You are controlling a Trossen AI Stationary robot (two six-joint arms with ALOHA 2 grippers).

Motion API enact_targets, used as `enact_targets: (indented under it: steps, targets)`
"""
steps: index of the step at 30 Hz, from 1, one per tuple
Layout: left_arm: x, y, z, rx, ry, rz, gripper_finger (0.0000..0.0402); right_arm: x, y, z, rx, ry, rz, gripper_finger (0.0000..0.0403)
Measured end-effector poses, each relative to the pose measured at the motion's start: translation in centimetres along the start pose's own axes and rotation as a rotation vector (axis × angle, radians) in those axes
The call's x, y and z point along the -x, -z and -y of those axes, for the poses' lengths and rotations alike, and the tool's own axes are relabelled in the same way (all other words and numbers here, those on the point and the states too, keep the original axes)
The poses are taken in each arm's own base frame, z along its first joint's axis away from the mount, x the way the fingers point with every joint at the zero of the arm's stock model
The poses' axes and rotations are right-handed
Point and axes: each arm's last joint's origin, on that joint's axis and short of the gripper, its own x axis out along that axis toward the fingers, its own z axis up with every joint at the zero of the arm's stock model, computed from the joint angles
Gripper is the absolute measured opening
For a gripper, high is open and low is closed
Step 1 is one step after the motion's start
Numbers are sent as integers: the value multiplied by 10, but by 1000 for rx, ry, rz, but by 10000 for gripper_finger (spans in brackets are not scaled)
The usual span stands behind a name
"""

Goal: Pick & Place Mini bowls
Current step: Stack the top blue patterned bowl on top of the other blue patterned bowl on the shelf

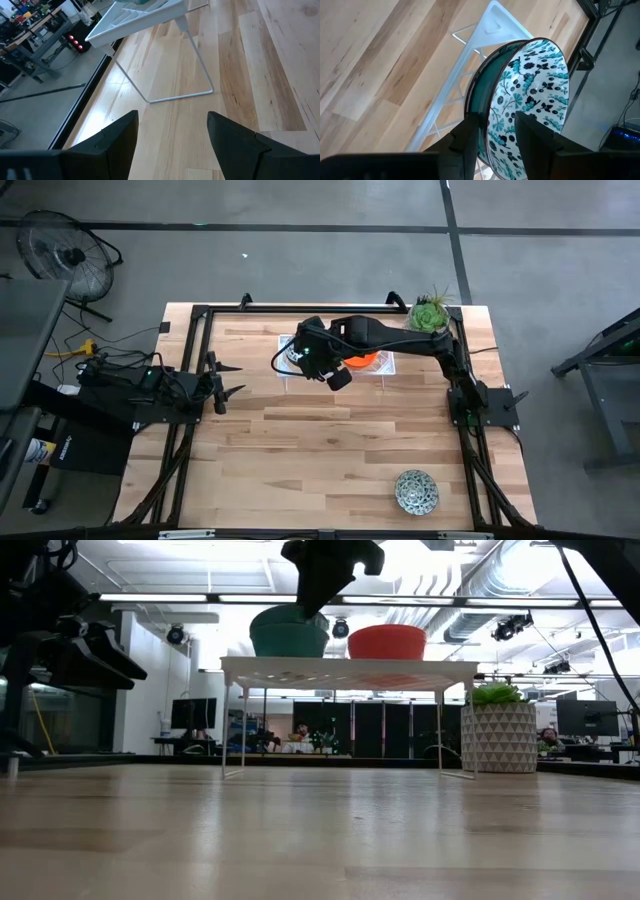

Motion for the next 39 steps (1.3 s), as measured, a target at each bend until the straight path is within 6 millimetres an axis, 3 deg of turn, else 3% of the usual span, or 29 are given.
enact_targets:
  steps: [21,39]
  targets:
    - [0,0,0,0,0,0,232,19,-3,-4,-7,-42,92,115]
    - [0,0,0,0,1,0,232,13,-3,-6,-32,-32,45,81]
